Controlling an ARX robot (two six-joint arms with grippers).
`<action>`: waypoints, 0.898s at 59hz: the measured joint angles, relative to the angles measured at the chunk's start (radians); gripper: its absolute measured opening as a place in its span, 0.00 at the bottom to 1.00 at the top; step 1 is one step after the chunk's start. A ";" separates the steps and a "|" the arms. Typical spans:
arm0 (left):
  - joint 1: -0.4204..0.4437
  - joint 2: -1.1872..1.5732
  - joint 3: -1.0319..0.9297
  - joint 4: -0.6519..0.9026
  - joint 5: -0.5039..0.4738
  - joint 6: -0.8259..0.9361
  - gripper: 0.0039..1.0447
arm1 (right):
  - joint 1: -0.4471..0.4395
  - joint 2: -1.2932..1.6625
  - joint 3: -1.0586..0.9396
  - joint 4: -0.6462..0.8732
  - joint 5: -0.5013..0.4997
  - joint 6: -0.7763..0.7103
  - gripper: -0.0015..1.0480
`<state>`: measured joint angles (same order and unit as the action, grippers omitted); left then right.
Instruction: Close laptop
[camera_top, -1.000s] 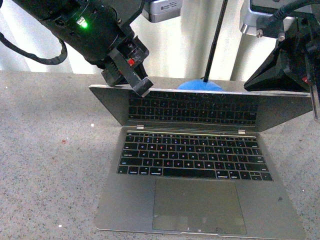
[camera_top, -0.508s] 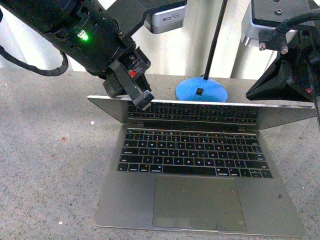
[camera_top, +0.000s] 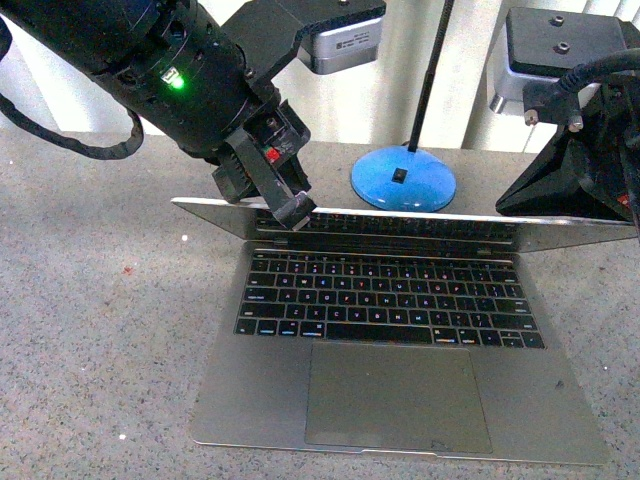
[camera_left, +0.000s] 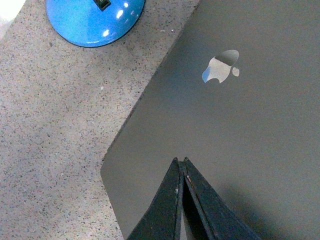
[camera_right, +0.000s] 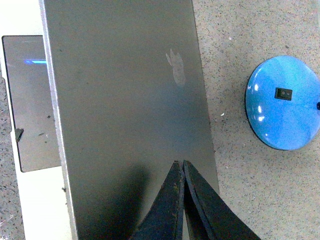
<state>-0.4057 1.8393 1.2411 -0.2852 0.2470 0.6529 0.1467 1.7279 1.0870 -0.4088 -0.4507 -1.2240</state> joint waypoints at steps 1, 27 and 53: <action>0.000 0.000 -0.002 0.002 0.000 0.000 0.03 | 0.000 0.000 0.000 0.000 0.000 0.000 0.03; -0.006 0.000 -0.031 0.026 0.012 -0.006 0.03 | -0.014 0.005 -0.023 0.008 0.000 -0.011 0.03; -0.006 0.013 -0.041 0.035 0.028 -0.029 0.03 | -0.020 0.016 -0.032 0.010 -0.003 -0.023 0.03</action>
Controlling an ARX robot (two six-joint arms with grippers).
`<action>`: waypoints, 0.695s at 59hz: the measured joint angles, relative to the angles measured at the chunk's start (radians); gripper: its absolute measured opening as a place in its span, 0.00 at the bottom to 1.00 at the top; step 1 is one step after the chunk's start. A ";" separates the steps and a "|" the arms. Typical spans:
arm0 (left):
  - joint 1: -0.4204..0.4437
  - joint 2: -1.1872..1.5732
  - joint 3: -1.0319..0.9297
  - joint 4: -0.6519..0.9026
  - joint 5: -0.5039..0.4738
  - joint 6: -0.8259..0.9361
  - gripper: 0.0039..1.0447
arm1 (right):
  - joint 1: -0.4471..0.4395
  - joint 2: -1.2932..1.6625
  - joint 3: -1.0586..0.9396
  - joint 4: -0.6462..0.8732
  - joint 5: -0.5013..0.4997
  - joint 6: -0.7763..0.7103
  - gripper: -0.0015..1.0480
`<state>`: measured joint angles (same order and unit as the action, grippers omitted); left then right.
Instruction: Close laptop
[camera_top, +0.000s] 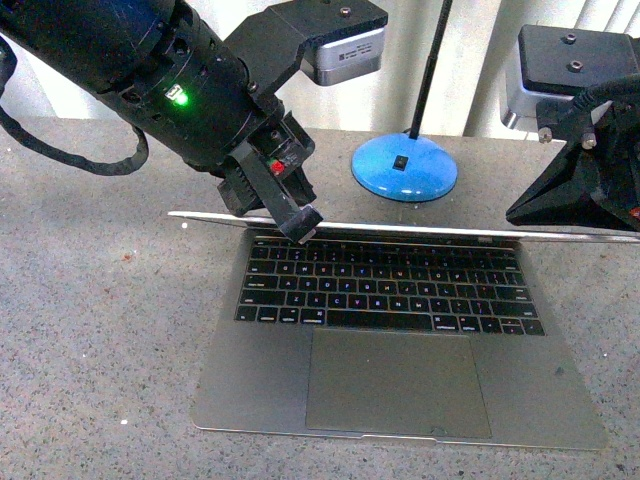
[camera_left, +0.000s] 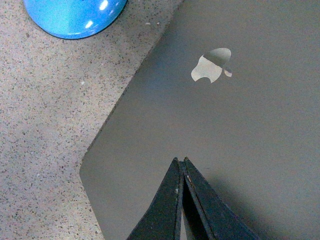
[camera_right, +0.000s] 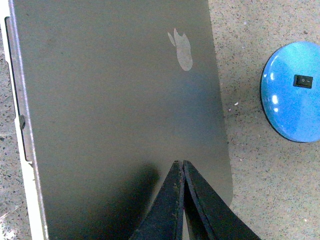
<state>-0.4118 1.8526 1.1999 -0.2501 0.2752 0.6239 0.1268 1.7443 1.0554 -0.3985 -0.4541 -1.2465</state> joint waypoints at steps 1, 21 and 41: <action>0.000 0.000 0.000 0.000 0.001 0.000 0.03 | 0.000 0.000 -0.001 0.000 0.000 0.000 0.03; -0.005 0.014 -0.013 0.014 0.009 0.000 0.03 | -0.002 0.008 -0.021 0.005 0.000 -0.012 0.03; -0.008 0.024 -0.020 0.021 0.009 0.000 0.03 | -0.002 0.019 -0.030 0.011 0.000 -0.016 0.03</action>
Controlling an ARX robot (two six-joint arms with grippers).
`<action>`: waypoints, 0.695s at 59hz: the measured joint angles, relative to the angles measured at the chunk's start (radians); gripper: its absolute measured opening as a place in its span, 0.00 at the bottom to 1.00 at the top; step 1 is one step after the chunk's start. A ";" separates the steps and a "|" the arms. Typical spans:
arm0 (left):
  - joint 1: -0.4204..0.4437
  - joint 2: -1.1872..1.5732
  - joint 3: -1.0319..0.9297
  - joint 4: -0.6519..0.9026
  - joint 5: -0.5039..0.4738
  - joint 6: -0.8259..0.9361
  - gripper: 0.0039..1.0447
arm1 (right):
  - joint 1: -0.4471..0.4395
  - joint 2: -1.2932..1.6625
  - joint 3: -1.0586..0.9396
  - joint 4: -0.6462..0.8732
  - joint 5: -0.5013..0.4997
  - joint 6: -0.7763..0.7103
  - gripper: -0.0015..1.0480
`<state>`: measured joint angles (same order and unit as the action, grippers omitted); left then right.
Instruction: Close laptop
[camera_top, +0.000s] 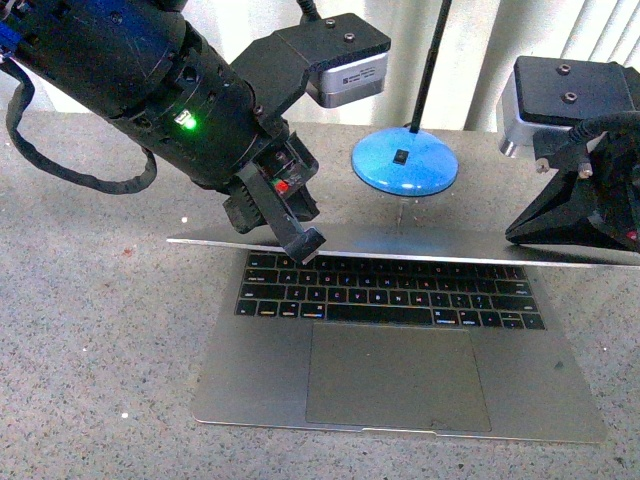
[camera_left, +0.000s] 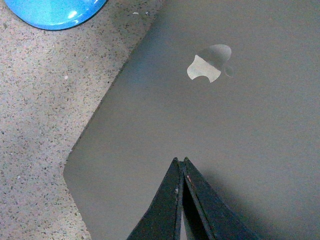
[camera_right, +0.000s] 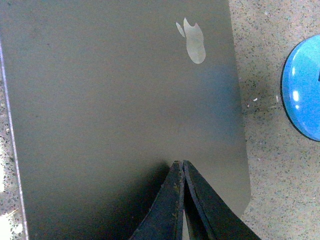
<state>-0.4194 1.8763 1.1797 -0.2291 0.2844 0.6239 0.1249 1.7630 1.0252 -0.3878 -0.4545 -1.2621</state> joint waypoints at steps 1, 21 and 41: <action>0.000 0.000 0.000 0.000 0.000 0.000 0.03 | 0.000 0.001 0.000 0.000 0.000 0.000 0.03; 0.000 0.004 -0.013 0.009 0.008 0.000 0.03 | 0.004 0.015 0.000 0.007 0.001 0.000 0.03; 0.000 0.014 -0.032 0.021 0.011 0.000 0.03 | 0.015 0.029 -0.002 0.020 0.001 0.002 0.03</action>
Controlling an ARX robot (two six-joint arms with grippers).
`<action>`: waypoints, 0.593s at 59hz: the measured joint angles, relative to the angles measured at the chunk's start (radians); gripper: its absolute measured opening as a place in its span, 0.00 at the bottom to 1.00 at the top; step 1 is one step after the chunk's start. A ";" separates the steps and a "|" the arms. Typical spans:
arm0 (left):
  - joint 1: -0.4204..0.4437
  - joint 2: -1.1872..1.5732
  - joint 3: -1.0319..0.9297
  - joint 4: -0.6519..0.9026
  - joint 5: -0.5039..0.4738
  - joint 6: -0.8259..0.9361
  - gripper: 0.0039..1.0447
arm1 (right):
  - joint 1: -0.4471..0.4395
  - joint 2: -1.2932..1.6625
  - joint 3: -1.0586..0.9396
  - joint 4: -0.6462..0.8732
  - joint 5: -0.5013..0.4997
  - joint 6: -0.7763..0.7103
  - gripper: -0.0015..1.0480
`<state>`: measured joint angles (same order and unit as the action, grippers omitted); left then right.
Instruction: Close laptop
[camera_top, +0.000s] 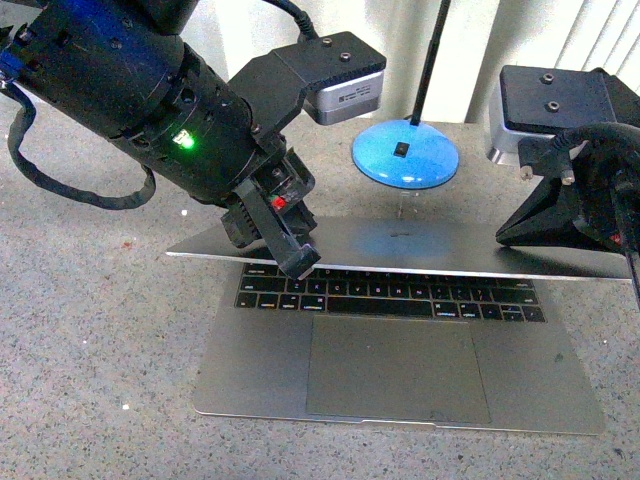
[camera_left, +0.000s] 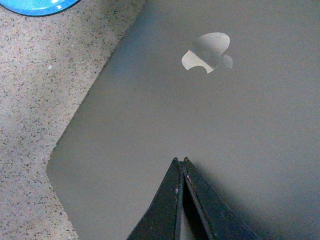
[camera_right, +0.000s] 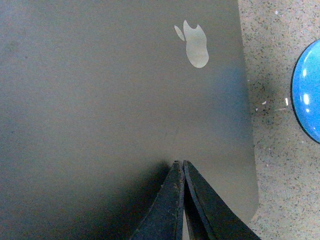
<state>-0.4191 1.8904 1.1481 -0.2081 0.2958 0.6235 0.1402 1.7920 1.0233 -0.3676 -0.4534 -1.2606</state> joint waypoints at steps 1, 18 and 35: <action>0.000 0.000 0.000 0.000 0.000 0.000 0.03 | 0.000 0.001 0.000 0.000 0.000 0.000 0.03; 0.000 0.006 -0.004 0.006 0.004 0.000 0.03 | 0.004 0.002 -0.003 0.004 0.000 0.000 0.03; -0.002 0.013 -0.006 0.006 0.004 0.000 0.03 | 0.003 0.011 -0.017 0.015 -0.001 0.000 0.03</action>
<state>-0.4213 1.9038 1.1423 -0.2020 0.2996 0.6235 0.1436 1.8030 1.0061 -0.3527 -0.4541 -1.2610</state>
